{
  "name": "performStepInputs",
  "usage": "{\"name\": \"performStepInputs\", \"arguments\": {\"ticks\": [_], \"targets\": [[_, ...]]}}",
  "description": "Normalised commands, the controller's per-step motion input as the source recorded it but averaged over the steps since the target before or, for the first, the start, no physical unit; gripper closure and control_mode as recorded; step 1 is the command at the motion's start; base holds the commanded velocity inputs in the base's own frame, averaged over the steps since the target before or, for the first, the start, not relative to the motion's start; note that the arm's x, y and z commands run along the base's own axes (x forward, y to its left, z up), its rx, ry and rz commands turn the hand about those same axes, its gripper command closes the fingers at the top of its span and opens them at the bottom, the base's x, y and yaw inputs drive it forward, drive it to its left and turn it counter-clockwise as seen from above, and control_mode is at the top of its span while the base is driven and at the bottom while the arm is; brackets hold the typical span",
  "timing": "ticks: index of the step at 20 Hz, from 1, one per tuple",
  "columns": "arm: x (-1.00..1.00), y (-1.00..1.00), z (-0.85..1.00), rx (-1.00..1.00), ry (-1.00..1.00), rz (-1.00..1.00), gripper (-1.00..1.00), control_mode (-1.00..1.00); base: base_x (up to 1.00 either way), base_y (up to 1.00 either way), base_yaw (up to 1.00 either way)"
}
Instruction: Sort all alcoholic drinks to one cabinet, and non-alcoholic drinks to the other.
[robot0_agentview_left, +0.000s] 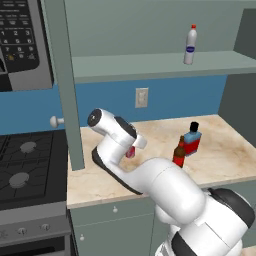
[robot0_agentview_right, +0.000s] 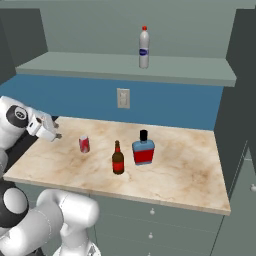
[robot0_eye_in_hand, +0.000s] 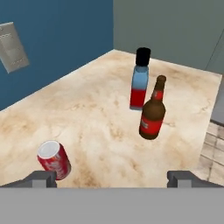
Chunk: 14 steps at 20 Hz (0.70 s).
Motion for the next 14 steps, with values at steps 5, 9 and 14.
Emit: {"name": "performStepInputs", "arguments": {"ticks": [5,9,14], "targets": [[0.08,0.0,-0.17,0.0,-0.08,-0.02,-1.0,-1.0,0.0,0.0,0.0],[0.14,0.02,-0.08,0.0,-0.06,-0.03,-1.0,-1.0,0.0,0.0,0.0],[0.08,0.01,-0.09,0.0,-0.01,-0.09,-1.0,-1.0,0.0,0.0,0.0]]}}
